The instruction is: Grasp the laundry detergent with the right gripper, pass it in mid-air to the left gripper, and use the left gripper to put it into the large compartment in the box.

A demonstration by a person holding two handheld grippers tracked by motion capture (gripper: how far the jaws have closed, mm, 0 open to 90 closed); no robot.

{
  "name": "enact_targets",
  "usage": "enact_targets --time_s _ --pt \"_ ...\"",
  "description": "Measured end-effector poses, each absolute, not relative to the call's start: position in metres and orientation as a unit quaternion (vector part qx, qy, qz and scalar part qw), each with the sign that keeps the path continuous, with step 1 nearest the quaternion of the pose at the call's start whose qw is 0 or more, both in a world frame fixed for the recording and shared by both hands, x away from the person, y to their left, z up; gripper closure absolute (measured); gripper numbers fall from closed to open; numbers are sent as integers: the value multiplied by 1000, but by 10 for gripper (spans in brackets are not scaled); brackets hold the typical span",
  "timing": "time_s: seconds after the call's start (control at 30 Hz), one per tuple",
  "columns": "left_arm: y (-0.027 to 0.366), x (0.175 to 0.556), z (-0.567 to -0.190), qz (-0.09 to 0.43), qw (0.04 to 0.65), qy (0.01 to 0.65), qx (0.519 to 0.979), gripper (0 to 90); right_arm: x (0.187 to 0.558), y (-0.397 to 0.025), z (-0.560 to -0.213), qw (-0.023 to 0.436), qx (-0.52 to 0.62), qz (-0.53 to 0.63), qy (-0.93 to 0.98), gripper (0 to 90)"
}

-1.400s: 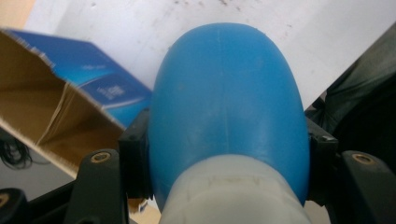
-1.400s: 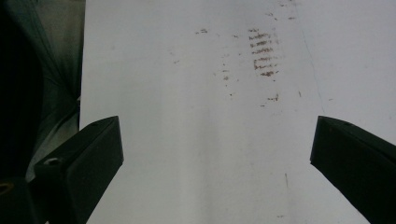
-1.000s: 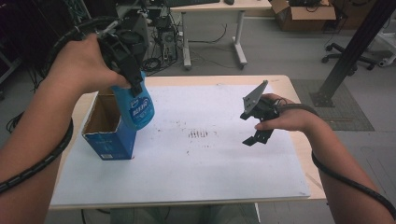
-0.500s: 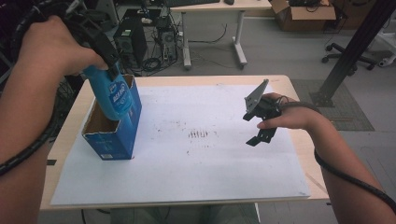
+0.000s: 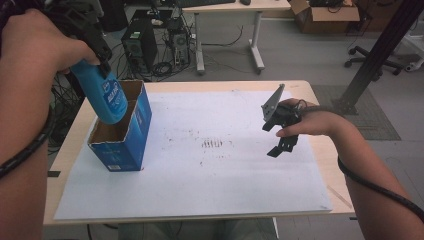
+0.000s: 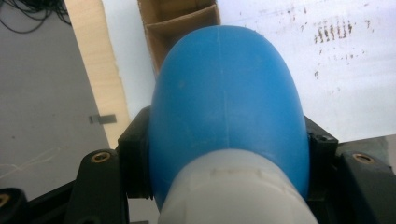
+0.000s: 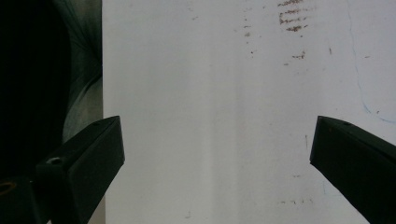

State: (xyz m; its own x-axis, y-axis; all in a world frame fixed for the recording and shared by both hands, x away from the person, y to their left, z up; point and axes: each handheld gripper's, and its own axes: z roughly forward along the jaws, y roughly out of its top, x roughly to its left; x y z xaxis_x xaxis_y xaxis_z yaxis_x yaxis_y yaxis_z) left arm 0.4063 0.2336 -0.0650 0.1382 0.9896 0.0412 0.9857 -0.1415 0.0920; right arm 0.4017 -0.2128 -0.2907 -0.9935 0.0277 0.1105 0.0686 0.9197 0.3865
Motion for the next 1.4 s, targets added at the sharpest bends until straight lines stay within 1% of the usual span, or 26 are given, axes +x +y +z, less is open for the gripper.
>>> enact_targets --time_s 0.1,0.3,0.67,0.83,1.4 --pt "242 409 -65 41 28 662 748 379 402 -213 -290 55 -24 -196 -979 30" --pt "252 412 -66 50 27 673 737 379 403 -215 -290 67 -26 -182 -981 30" --pt "263 421 -83 49 23 689 723 379 404 -217 -286 77 -30 -163 -983 31" --pt "265 423 -90 55 19 690 722 379 403 -218 -287 79 -31 -163 -983 30" --pt "272 427 -123 48 18 689 723 379 404 -215 -291 87 -36 -159 -983 31"
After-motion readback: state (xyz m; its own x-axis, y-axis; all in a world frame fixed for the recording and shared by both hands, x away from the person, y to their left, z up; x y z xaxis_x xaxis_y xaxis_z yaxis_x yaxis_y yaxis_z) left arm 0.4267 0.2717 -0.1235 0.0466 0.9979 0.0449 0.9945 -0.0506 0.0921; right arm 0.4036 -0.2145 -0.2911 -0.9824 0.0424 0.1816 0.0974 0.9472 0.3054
